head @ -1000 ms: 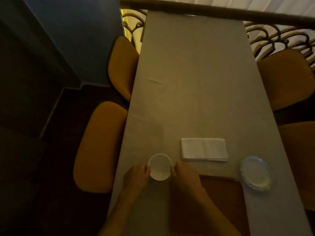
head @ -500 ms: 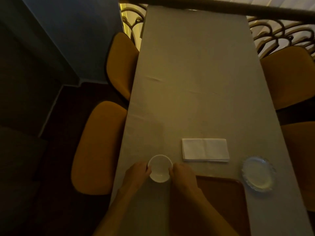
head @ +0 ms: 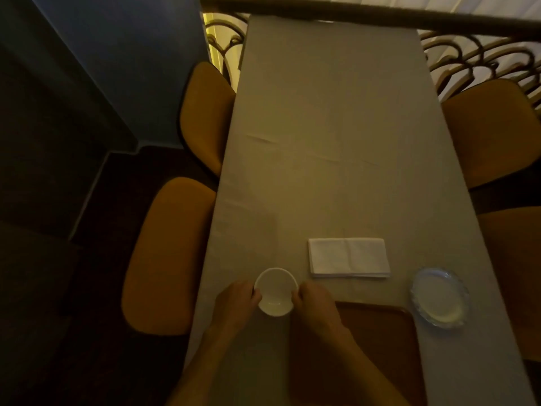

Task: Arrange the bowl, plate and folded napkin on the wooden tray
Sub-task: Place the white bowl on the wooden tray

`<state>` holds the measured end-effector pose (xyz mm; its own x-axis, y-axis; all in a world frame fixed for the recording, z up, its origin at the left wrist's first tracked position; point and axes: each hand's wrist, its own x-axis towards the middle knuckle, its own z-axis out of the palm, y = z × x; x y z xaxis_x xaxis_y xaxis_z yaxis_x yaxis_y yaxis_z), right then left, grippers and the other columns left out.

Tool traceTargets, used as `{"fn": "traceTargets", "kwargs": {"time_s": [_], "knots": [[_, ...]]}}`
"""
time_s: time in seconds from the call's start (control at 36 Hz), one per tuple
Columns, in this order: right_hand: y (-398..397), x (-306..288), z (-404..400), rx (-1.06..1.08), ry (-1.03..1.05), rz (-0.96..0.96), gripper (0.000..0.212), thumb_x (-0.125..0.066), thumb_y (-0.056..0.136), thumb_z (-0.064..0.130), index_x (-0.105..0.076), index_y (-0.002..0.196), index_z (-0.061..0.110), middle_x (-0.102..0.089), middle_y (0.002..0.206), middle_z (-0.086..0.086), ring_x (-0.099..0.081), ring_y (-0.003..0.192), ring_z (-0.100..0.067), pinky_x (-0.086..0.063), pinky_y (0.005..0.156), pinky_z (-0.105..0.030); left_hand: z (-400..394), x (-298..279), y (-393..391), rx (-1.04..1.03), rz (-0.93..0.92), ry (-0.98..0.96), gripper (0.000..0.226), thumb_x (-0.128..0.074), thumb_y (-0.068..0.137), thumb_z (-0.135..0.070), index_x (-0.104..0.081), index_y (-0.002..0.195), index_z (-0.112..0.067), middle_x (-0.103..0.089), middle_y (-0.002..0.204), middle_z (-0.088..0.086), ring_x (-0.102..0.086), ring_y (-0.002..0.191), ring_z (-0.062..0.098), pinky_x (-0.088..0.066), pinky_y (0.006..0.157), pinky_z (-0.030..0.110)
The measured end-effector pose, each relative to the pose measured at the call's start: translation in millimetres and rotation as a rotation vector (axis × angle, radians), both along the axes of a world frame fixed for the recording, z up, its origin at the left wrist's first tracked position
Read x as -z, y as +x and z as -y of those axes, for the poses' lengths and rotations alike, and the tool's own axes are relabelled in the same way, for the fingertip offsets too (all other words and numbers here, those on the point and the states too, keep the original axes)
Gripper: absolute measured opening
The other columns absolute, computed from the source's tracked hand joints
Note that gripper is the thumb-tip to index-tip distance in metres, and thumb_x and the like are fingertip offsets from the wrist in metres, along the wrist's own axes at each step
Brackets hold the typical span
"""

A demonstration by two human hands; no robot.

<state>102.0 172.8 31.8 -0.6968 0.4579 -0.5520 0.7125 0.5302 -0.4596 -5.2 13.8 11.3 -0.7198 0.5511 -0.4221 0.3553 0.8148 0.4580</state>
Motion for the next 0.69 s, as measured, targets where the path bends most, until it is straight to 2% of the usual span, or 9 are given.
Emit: {"fn": "traceTargets", "kwargs": {"time_s": [0.06,0.14,0.25,0.33,0.39,0.5,0.61,0.69], "knots": [[3.4,-4.6,-2.7,-0.017,0.017,-0.010,0.034,-0.049,0.098,0.033,-0.044,0.065,0.028,-0.047,0.065,0.009,-0.044,0.058,-0.001,-0.030,0.052,-0.015,-1.6,-2.2,4.1,0.000,-0.021,0.000,0.027,-0.044,0.094,-0.034,-0.062,0.085,-0.016,-0.064,0.083,0.004,-0.060,0.075,0.019,-0.049,0.065,0.038],[9.7,-11.0,-8.4,-0.028,0.025,-0.004,0.029,-0.048,0.099,0.033,-0.052,0.072,0.021,-0.056,0.072,0.002,-0.051,0.062,-0.008,-0.037,0.056,-0.018,-6.8,-5.8,11.7,-0.003,-0.031,0.008,0.025,-0.045,0.094,-0.034,-0.061,0.085,-0.017,-0.063,0.083,0.002,-0.059,0.074,0.019,-0.046,0.062,0.035],[22.4,-17.3,-17.1,-0.053,0.067,0.002,0.028,-0.048,0.098,0.032,-0.055,0.076,0.017,-0.056,0.075,-0.002,-0.052,0.066,-0.014,-0.035,0.056,-0.024,-14.3,-9.8,24.8,-0.007,-0.019,0.024,0.023,-0.047,0.093,-0.032,-0.058,0.080,-0.017,-0.057,0.077,0.000,-0.056,0.069,0.019,-0.041,0.058,0.033],[32.7,-20.5,-24.1,-0.047,0.087,0.011,0.030,-0.049,0.098,0.032,-0.058,0.073,0.017,-0.059,0.071,-0.001,-0.054,0.061,-0.012,-0.033,0.049,-0.020,-19.4,-10.4,36.0,0.007,-0.010,0.019,0.023,-0.047,0.092,-0.032,-0.059,0.080,-0.016,-0.058,0.078,0.001,-0.055,0.070,0.019,-0.041,0.059,0.033],[40.4,-20.7,-28.0,-0.035,0.070,0.020,0.030,-0.049,0.098,0.032,-0.060,0.074,0.017,-0.062,0.072,-0.001,-0.057,0.061,-0.010,-0.038,0.051,-0.019,-23.5,-10.0,43.7,0.020,-0.006,0.007,0.023,-0.046,0.093,-0.032,-0.058,0.082,-0.015,-0.055,0.078,-0.001,-0.053,0.071,0.017,-0.040,0.060,0.033],[55.9,-20.0,-34.6,-0.022,0.038,0.027,0.028,-0.049,0.097,0.034,-0.061,0.076,0.020,-0.063,0.073,0.002,-0.057,0.061,-0.007,-0.044,0.055,-0.019,-31.3,-8.1,59.4,0.012,0.025,0.011,0.024,-0.046,0.093,-0.032,-0.060,0.085,-0.015,-0.061,0.084,0.003,-0.059,0.077,0.022,-0.048,0.066,0.037],[66.1,-17.9,-40.3,-0.061,0.056,0.036,0.032,-0.047,0.097,0.034,-0.058,0.070,0.021,-0.058,0.065,0.004,-0.053,0.056,-0.008,-0.036,0.049,-0.021,-37.9,-7.7,72.4,-0.014,0.053,0.017,0.019,-0.048,0.092,-0.031,-0.057,0.080,-0.019,-0.057,0.078,-0.002,-0.058,0.072,0.018,-0.042,0.060,0.031],[70.9,-15.0,-42.3,-0.052,0.052,0.042,0.033,-0.047,0.098,0.033,-0.060,0.073,0.016,-0.060,0.070,0.001,-0.056,0.060,-0.012,-0.044,0.056,-0.028,-39.4,-7.0,80.0,-0.034,0.063,0.013,0.016,-0.048,0.091,-0.032,-0.051,0.076,-0.025,-0.052,0.074,-0.007,-0.055,0.067,0.014,-0.037,0.055,0.026]]}}
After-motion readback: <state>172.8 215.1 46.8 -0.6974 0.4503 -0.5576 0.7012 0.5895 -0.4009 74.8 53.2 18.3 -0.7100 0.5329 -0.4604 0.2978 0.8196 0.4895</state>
